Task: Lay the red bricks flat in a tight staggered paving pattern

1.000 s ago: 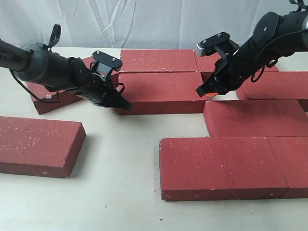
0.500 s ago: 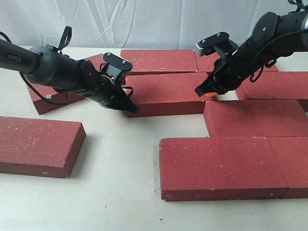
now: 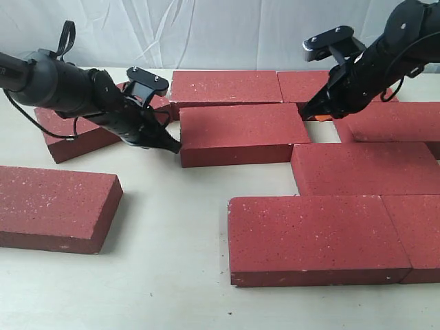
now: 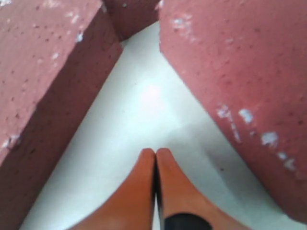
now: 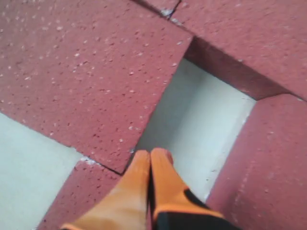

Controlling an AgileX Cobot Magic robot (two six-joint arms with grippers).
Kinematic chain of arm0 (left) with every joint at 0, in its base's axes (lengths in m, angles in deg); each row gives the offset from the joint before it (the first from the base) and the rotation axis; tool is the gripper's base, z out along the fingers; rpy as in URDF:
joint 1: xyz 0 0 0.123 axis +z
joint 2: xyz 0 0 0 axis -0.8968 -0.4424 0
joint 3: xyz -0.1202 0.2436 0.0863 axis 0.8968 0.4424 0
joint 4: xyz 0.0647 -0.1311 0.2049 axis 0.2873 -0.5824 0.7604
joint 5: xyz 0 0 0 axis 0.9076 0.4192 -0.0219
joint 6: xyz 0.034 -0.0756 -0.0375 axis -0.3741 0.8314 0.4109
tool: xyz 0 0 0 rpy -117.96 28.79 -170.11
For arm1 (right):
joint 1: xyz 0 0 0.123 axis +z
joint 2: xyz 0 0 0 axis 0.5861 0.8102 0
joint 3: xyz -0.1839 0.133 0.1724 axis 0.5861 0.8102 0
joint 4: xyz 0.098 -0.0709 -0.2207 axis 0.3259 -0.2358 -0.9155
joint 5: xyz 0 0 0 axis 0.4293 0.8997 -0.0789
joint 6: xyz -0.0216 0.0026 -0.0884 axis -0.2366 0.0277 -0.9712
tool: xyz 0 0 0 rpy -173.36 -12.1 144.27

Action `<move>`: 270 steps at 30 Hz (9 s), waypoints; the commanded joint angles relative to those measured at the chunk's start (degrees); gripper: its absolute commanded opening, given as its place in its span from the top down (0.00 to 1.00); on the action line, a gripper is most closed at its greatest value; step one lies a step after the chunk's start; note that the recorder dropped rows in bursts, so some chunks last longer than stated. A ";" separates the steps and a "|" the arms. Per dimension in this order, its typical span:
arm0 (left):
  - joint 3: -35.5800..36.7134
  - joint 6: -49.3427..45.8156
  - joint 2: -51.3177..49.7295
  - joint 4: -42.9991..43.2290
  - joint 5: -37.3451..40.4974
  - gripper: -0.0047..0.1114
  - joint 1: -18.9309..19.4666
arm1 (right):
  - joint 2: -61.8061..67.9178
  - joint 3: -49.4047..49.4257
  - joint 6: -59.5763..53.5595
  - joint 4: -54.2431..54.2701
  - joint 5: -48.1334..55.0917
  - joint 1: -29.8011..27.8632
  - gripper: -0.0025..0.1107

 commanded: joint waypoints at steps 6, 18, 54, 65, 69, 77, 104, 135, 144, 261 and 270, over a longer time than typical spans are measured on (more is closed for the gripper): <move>-4.02 0.31 0.13 -1.22 4.10 0.96 -1.97 | -2.71 3.00 0.77 -0.58 -3.12 -1.92 0.99; -6.99 1.67 -0.79 -6.57 4.90 0.96 -1.40 | -2.71 3.00 0.77 0.30 -3.89 -1.92 0.99; -16.58 1.67 -8.74 -10.61 3.48 0.96 -8.86 | -2.71 3.00 0.77 0.60 -4.51 -1.92 0.99; -19.56 1.67 -12.22 -11.41 4.53 0.96 -10.18 | -2.71 3.00 0.77 0.73 -4.60 -1.92 0.99; -19.98 1.67 -12.21 -9.90 4.53 0.96 -10.18 | -2.71 3.00 0.77 0.73 -4.66 -1.92 0.99; -19.98 3.06 -10.03 -6.88 10.54 0.96 -8.16 | -2.71 3.00 0.77 0.73 -4.66 -1.92 0.99; -13.84 11.18 15.79 11.57 34.90 0.96 9.34 | -2.71 2.87 -5.01 12.16 -3.98 3.83 0.99; 7.22 43.71 21.42 43.45 40.66 0.96 39.41 | 9.94 -14.62 -4.62 6.72 10.02 36.70 0.99; 10.29 40.27 14.28 37.39 32.08 0.96 39.41 | 19.61 -26.11 4.59 -1.87 15.04 38.86 0.99; 20.63 12.09 13.61 4.33 4.17 0.96 14.55 | 1.76 1.74 -41.87 21.24 28.62 21.99 0.99; 20.63 12.09 13.63 5.01 4.27 0.96 14.55 | 4.40 -1.72 -30.38 12.03 16.63 33.12 0.99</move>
